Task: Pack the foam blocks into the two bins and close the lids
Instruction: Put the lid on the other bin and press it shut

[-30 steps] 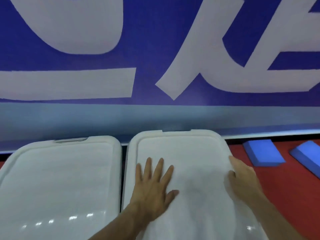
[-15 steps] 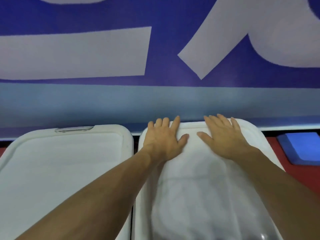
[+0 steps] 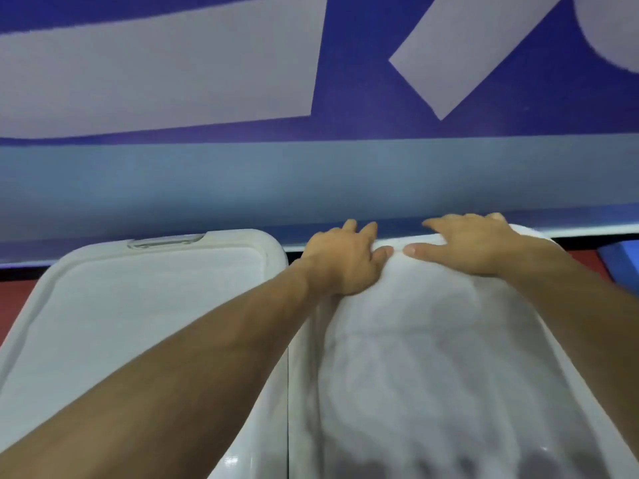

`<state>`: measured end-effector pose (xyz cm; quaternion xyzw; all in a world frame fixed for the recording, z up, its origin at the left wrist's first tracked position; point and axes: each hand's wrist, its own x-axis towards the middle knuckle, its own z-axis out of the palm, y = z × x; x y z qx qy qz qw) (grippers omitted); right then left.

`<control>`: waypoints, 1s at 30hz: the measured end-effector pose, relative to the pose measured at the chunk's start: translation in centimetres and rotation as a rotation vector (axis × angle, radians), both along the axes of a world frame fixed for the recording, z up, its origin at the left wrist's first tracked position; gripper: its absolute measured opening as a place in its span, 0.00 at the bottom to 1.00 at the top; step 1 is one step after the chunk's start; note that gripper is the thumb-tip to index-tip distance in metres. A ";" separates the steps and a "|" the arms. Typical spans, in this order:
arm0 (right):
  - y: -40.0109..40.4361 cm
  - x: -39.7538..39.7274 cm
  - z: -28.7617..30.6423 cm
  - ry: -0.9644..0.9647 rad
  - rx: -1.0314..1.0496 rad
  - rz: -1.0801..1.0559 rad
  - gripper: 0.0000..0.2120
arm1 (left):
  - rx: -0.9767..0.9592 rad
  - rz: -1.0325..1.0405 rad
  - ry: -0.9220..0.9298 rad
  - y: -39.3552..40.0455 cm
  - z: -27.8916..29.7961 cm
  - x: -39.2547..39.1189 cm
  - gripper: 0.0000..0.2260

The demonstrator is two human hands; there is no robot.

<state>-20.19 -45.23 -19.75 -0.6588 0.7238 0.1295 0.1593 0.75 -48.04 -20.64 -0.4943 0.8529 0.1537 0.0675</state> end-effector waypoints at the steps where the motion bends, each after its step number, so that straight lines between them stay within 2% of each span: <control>1: -0.8 -0.3 0.5 -0.053 0.095 -0.054 0.49 | 0.118 0.036 0.008 -0.7 0.3 -0.3 0.29; 3: -2.3 -0.7 1.1 -0.238 0.236 -0.183 0.54 | 0.419 0.145 0.116 -2.2 1.0 -0.7 0.35; 5: -2.6 -0.7 1.3 -0.337 0.256 -0.219 0.56 | 0.550 0.227 0.242 -2.7 1.5 -1.1 0.41; 7: -1.7 -0.6 1.1 -0.289 0.178 -0.195 0.57 | 0.504 0.256 0.279 -1.8 1.6 -1.4 0.43; 10: -0.5 -0.3 0.9 -0.175 0.057 -0.180 0.50 | 0.397 0.208 0.203 -0.5 1.8 -1.6 0.38; 14: -0.9 -0.3 1.0 -0.266 0.204 -0.294 0.61 | 0.402 0.167 0.156 0.1 2.2 -1.5 0.37; 16: -1.3 -0.3 1.4 -0.306 0.276 -0.305 0.61 | 0.368 0.134 0.127 0.3 2.0 -1.4 0.37; 21: -2.8 -0.3 1.4 -0.211 0.331 -0.305 0.66 | 0.422 0.172 0.138 -0.1 2.0 -1.7 0.39; 24: -3.5 -0.5 1.1 -0.222 0.285 -0.267 0.62 | 0.350 0.182 0.140 0.2 1.6 -1.9 0.43; 26: -2.8 -0.5 0.9 -0.299 0.207 -0.232 0.55 | 0.264 0.184 0.187 0.5 1.2 -1.7 0.42; 30: 0.6 0.1 -0.1 -0.310 -0.086 -0.109 0.32 | -0.054 0.019 0.181 2.5 -0.3 -1.0 0.26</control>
